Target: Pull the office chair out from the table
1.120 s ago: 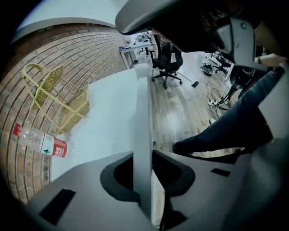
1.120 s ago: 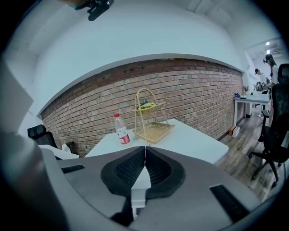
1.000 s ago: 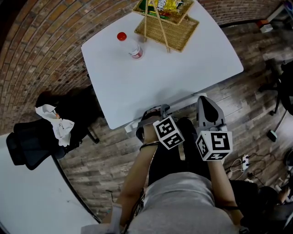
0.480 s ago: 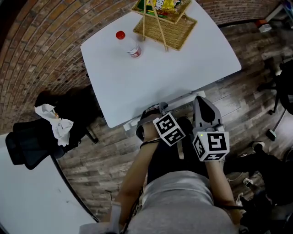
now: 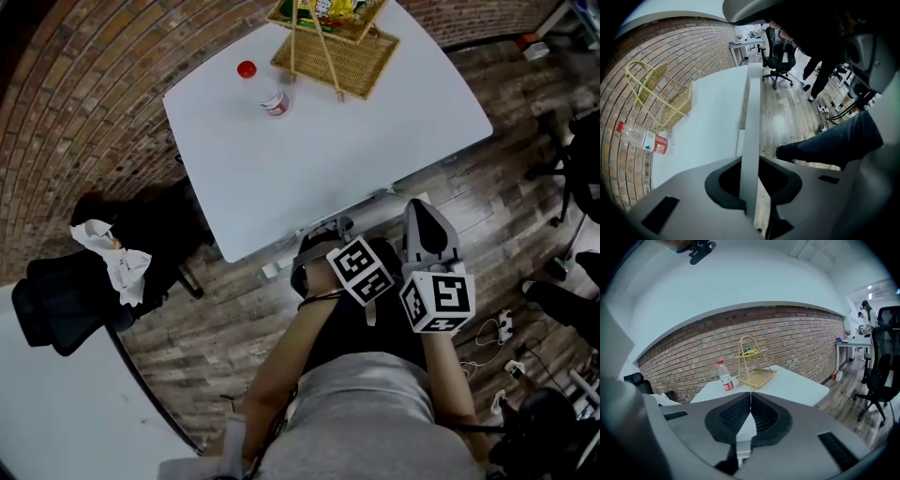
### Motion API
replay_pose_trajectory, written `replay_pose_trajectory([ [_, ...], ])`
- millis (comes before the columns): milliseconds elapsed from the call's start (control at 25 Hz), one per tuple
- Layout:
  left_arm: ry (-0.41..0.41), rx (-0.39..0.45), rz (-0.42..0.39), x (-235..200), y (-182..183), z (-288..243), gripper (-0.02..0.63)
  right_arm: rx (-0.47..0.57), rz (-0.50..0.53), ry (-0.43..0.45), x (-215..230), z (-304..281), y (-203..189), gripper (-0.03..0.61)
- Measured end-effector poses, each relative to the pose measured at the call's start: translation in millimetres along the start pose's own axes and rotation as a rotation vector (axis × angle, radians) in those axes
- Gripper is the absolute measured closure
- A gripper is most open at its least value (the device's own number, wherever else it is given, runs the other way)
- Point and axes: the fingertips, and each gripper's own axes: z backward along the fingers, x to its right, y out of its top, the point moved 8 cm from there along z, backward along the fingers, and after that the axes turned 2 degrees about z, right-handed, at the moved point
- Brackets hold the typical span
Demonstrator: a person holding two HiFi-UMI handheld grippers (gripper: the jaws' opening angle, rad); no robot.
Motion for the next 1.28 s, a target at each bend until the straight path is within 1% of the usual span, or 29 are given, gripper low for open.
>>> replay_pose_trajectory([
  [120, -0.006, -0.005, -0.021, 5.2, -1.7, 1.2, 0.526, 0.004, -0.01, -0.008, 1.6, 7.5, -4.0, 0.563],
  [280, -0.026, -0.011, -0.044, 14.2, -3.1, 3.9, 0.526, 0.006, -0.012, 0.008, 5.6, 16.5, -5.9, 0.563],
  [520, -0.048, -0.028, 0.0, 37.9, 0.2, 8.5, 0.526, -0.003, 0.0, 0.041, 19.5, 36.3, -7.9, 0.563],
  [760, -0.033, -0.053, 0.017, 71.8, 4.9, 14.0, 0.528, 0.005, 0.006, 0.068, 46.1, 59.9, -10.1, 0.563],
  [960, -0.035, -0.066, 0.055, 98.5, 2.6, 19.1, 0.528, 0.003, 0.017, 0.136, 54.5, 79.3, -16.1, 0.563],
  [1080, -0.033, -0.078, 0.071, 118.1, 2.4, 22.1, 0.528, -0.016, 0.036, 0.188, 51.8, 92.1, -25.8, 0.563],
  [1280, -0.045, -0.085, 0.086, 152.7, 2.9, 30.2, 0.528, -0.022, 0.053, 0.249, 42.2, 115.0, -35.1, 0.563],
])
